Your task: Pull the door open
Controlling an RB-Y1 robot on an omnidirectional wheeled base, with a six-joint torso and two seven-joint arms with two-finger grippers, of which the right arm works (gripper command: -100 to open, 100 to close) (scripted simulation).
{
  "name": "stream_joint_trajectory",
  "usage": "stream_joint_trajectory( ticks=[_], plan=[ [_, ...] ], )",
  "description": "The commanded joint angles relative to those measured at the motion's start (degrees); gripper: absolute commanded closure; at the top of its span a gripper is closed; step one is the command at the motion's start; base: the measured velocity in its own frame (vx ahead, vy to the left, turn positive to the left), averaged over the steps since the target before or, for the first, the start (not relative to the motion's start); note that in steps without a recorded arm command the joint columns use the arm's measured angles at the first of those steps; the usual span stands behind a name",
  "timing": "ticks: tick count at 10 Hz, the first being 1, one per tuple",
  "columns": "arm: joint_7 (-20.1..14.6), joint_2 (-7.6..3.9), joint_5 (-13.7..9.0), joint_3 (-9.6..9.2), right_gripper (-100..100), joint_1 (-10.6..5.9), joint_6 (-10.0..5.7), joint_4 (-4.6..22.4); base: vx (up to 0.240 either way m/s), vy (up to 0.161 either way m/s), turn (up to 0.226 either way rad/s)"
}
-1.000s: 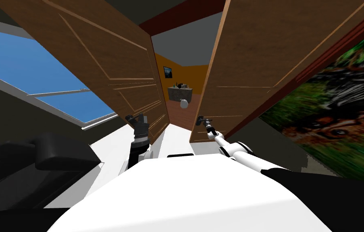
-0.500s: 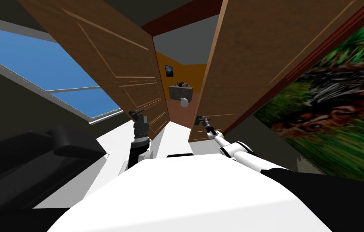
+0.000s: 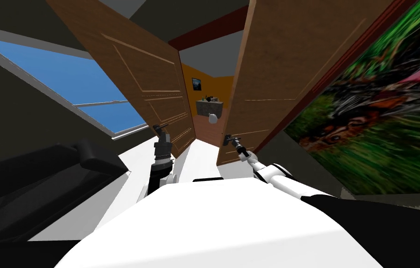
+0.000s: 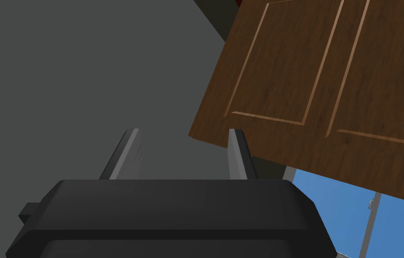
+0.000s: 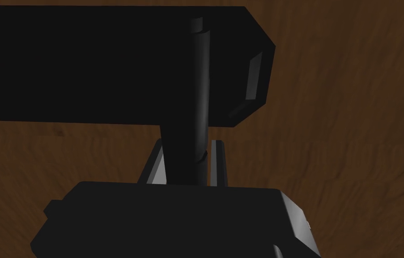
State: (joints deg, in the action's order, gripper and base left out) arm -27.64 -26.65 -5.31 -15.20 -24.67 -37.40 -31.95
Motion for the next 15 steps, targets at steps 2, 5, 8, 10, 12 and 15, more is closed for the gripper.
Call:
stream_joint_trajectory(
  ticks=[2,5,8,10,12,15],
  plan=[
    [-0.53,-0.07,0.37,-2.15,100,0.81,0.6,-3.08,-0.153,-0.099,-0.043],
    [-0.97,-0.12,0.67,-3.94,100,1.48,1.1,-5.63,-0.094,-0.089,-0.031],
    [-1.77,-0.23,1.23,-7.19,100,2.7,2.01,-10.28,-0.121,-0.146,-0.034],
    [-2.06,-0.26,1.43,-8.38,100,3.15,2.34,-11.98,-0.1,-0.114,-0.033],
    [-2.5,-0.32,1.75,-10.2,100,3.84,2.86,-14.6,-0.058,-0.12,-0.012],
    [-2.78,-1.04,1.93,-10.94,100,5.05,2.23,-16.11,-0.019,-0.051,-0.001]
  ],
)
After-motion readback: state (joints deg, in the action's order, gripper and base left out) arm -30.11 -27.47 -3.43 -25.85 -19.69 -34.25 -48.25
